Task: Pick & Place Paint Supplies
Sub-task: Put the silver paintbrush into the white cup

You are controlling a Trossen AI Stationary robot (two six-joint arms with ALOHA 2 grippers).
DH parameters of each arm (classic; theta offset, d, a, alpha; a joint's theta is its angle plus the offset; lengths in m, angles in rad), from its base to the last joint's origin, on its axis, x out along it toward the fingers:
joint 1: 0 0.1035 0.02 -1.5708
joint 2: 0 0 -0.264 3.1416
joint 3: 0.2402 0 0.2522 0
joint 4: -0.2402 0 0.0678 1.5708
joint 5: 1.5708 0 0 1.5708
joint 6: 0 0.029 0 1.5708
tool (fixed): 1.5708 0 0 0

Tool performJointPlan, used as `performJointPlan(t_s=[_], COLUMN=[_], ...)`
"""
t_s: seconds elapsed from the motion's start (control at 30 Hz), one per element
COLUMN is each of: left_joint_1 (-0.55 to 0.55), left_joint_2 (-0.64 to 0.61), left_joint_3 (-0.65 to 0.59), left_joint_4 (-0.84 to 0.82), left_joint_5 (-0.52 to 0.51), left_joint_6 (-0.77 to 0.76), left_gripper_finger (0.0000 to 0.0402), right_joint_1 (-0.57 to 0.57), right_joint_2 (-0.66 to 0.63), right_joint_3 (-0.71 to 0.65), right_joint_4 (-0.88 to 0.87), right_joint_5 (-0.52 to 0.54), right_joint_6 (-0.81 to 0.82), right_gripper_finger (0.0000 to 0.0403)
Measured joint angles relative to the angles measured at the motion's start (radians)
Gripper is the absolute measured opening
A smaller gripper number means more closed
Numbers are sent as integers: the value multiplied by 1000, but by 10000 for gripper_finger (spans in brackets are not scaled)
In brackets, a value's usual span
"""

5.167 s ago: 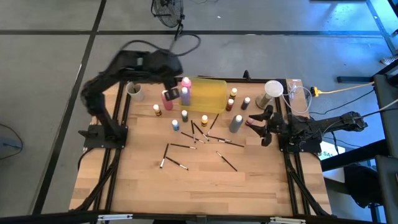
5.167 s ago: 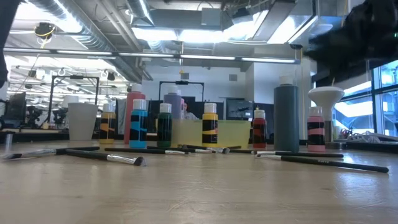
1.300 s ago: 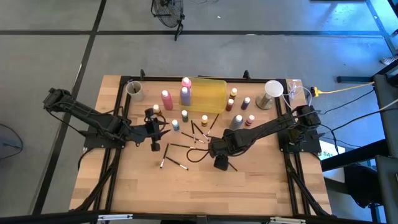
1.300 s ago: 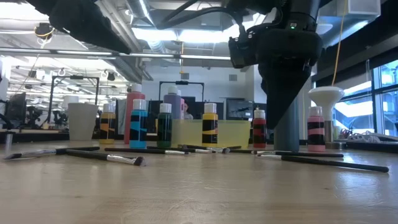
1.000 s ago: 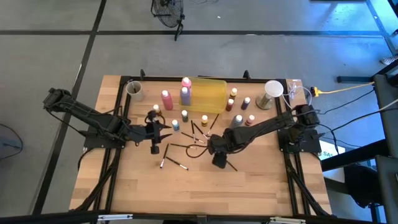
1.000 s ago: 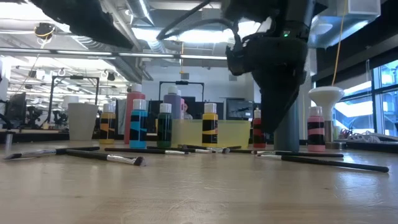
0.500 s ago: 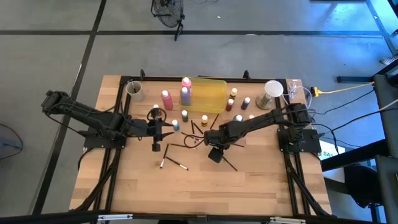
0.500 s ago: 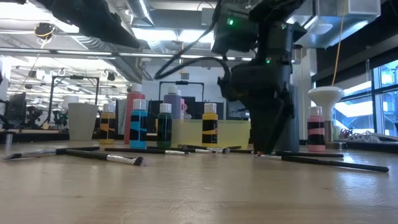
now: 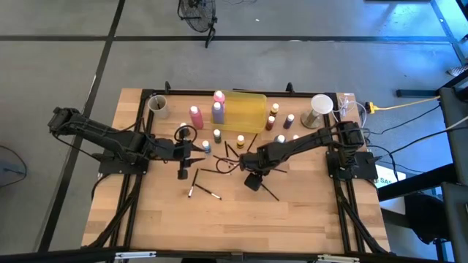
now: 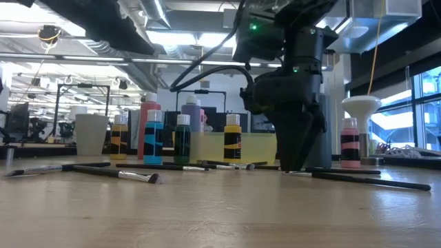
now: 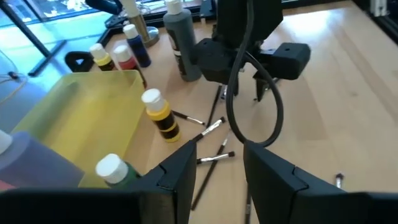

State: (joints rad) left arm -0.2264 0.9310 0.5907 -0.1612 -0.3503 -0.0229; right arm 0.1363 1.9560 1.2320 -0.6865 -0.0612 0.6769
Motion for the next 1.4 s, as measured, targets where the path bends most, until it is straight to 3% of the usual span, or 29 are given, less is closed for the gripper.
performJointPlan(t_s=[0.83, 1.17, 1.4], left_joint_1=[-1, 0, -1], left_joint_2=[0, 0, 0], left_joint_3=[0, 0, 0], left_joint_4=[0, -54, -82], left_joint_5=[12, 110, 115], left_joint_6=[40, 71, 65], left_gripper_finger=[127, 127, 127], right_joint_1=[27, 27, 44], right_joint_2=[33, 87, 91], right_joint_3=[39, 123, 142], right_joint_4=[11, -76, -103], right_joint_5=[59, 56, 43], right_joint_6=[87, 155, 195], right_gripper_finger=[229, 228, 228])
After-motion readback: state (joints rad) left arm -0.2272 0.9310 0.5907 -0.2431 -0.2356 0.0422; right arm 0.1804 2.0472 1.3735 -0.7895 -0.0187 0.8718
